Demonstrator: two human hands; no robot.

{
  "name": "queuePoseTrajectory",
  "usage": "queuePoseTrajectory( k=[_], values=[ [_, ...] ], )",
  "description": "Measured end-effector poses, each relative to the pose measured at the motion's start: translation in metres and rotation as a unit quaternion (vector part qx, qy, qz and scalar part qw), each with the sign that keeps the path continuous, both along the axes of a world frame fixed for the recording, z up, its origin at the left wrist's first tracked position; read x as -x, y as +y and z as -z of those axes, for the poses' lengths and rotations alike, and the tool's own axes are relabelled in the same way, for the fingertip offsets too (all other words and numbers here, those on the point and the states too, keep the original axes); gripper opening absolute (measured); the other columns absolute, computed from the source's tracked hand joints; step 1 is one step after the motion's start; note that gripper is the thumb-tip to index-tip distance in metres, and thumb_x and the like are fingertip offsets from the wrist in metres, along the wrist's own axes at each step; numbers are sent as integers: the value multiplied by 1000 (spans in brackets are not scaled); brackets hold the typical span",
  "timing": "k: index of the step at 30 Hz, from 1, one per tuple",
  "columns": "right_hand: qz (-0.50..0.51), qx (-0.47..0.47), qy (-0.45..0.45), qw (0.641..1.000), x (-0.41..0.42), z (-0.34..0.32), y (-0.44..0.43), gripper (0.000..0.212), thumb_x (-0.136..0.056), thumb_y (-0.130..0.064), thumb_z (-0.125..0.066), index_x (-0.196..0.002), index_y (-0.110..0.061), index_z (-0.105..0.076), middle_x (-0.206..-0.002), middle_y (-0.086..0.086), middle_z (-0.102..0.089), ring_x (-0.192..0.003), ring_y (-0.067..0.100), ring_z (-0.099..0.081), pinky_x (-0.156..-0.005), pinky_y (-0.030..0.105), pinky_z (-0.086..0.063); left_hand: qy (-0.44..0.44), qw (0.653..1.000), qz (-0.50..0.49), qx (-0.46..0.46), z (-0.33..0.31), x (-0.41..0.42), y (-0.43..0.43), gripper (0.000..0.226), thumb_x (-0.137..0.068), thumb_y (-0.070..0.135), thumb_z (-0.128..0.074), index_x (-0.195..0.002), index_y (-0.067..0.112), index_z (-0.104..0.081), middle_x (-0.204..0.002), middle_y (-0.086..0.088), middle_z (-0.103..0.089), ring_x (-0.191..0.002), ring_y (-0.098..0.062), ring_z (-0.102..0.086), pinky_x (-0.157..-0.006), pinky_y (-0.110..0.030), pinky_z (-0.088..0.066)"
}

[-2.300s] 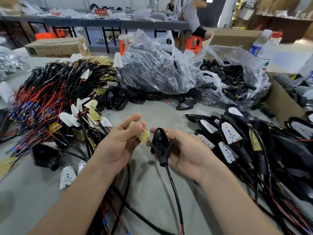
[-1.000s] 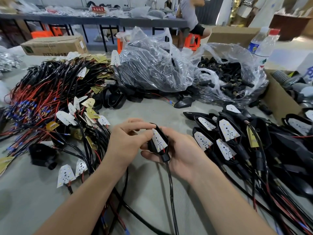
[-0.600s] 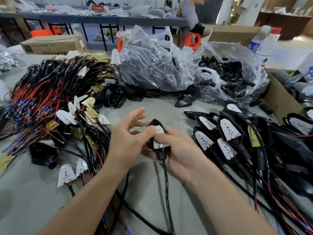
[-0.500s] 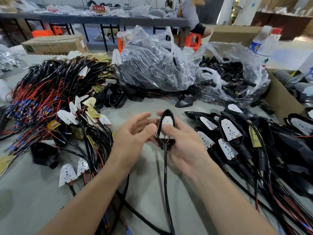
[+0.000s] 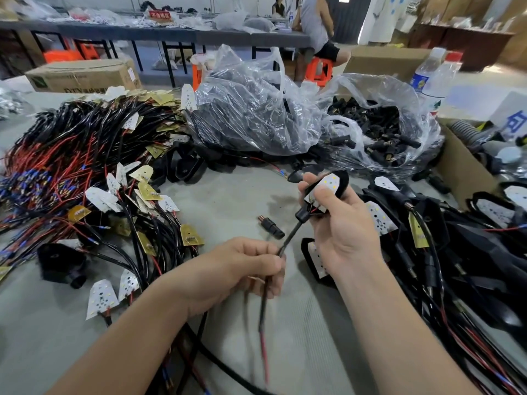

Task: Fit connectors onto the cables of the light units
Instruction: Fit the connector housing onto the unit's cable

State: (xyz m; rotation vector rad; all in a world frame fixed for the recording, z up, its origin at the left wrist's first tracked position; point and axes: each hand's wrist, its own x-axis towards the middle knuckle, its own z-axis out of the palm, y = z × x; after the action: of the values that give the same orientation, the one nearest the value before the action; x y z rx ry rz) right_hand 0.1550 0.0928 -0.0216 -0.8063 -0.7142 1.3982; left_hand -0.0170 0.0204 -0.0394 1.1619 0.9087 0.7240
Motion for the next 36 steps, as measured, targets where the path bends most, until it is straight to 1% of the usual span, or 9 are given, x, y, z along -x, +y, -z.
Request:
queuePoseTrajectory(
  k=[4,9,13,16,18,22,26,28,36],
  values=[
    [34,6,-17,999,-12,-6,2,22,-90,13,-57,-109,7,-67,-102,16,-73,-92,28,-65,-84,43,-56,-62,993,-80,59,-6,5,3,16,-91,14,-61,-85,19,-75,-58,-2,-47,-44,-15,-45,-43,-20,-38],
    [42,-42,-82,995,-31,-13,-3,32,-81,10,-68,-74,-21,-74,-83,6,-74,-72,21,-70,-74,36,-58,11,967,-246,-64,-10,25,17,29,-102,13,-53,-99,18,-82,-56,5,-37,-47,-9,-22,-42,-16,-20],
    [-53,-61,-123,989,-34,-13,-7,23,-81,-37,-70,-70,-17,-74,-81,10,-72,-80,26,-68,-77,41,-53,127,916,-352,-147,-10,25,16,20,-95,19,-69,-85,28,-83,-57,4,-45,-53,-12,-35,-53,-23,-31],
    [-215,-26,-129,968,-43,-12,-9,53,-76,-57,-67,-86,-6,-77,-103,35,-68,-93,40,-64,-81,48,-52,239,881,-346,-216,-12,27,9,27,-80,53,-69,-70,31,-80,-46,13,-38,-48,-8,-34,-54,-27,-30],
    [-367,-24,-165,915,-48,-11,-13,38,-83,-35,-66,-102,-4,-77,-105,30,-70,-92,39,-66,-72,44,-61,325,839,-354,-257,-13,27,5,38,-78,65,-60,-63,33,-73,-37,10,-36,-39,-9,-37,-50,-24,-30],
    [-542,-7,-246,803,-47,-9,-22,38,-89,-11,-63,-125,0,-68,-120,32,-65,-108,34,-66,-99,46,-55,437,752,-377,-320,-13,25,7,41,-78,65,-59,-54,32,-60,-47,11,-51,-50,-11,-52,-56,-27,-37],
    [-548,-16,-243,800,-51,-8,-20,76,-75,-40,-84,-135,1,-61,-132,21,-66,-127,26,-59,-115,43,-41,486,709,-382,-339,-6,26,15,49,-75,63,-60,-47,23,-51,-49,10,-53,-49,-9,-51,-56,-22,-34],
    [-541,-17,-215,813,-52,-7,-18,74,-81,-32,-78,-144,-3,-53,-143,13,-60,-138,23,-52,-118,35,-37,504,688,-392,-345,-2,25,17,50,-75,60,-61,-47,20,-50,-45,5,-50,-46,-10,-49,-55,-22,-31],
    [-421,-8,-295,858,-15,2,-22,36,-86,-30,-67,-120,-19,-74,-110,5,-75,-90,19,-64,-66,23,-51,456,693,-396,-394,-4,20,11,50,-78,54,-61,-46,21,-42,-43,0,-40,-46,-19,-44,-51,-24,-33]
  ],
)
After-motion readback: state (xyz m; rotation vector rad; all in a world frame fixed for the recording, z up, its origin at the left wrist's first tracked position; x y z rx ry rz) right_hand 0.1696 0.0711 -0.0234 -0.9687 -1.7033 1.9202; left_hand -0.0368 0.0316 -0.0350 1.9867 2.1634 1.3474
